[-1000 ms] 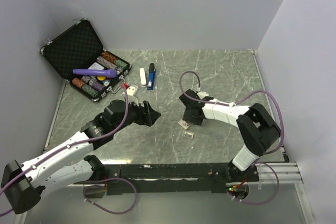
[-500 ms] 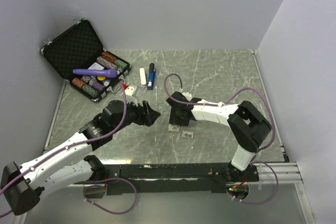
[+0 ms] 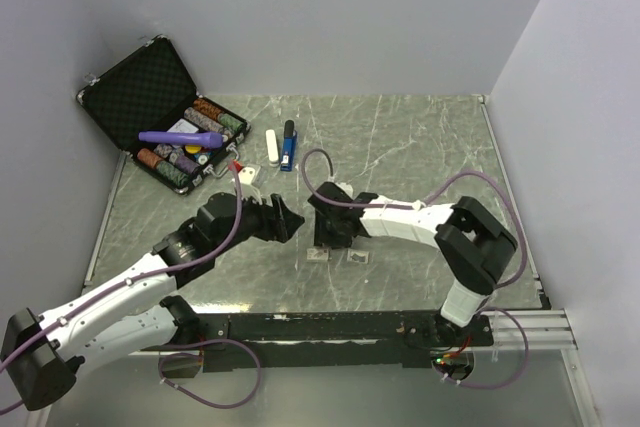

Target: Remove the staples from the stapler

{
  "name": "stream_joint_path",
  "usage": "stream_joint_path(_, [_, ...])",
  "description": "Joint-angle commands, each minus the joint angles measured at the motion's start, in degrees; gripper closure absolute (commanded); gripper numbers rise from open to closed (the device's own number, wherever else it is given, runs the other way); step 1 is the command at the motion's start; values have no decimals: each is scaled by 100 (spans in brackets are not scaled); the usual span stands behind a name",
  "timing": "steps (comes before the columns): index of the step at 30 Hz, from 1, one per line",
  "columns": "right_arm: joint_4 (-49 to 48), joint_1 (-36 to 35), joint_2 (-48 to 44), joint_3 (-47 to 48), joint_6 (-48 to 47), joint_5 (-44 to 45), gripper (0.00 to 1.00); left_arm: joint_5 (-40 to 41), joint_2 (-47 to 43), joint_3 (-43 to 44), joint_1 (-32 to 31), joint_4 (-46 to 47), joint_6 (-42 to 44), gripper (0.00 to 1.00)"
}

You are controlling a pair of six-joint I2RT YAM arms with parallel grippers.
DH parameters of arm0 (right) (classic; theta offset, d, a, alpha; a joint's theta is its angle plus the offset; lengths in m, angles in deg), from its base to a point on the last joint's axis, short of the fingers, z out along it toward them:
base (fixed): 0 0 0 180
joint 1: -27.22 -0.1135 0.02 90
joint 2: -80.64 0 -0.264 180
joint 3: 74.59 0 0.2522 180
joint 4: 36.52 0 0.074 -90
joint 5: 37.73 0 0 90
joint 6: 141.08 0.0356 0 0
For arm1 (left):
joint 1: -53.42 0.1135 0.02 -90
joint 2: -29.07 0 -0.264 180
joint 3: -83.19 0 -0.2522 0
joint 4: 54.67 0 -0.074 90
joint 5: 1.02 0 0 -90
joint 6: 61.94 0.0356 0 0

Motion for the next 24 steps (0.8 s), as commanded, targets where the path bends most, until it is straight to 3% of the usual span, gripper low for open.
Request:
stream_joint_path(1, [332,38,-733,-80,-127,630,47,79,132,-99,-47,198,-220,20])
stream_joint_path(5, [447,117,-1103,-282,-206,860,47,97,246,-160,-47,269,-308,20])
stream_joint_path(14, [148,64,-1551,-923,-593,421,50,-114,378,-503,-65,453,-633,22])
stream_joint_path(24, [596,56,-2289,-1416,-303,965,50,-176,940,-793,-109,752,-906,27])
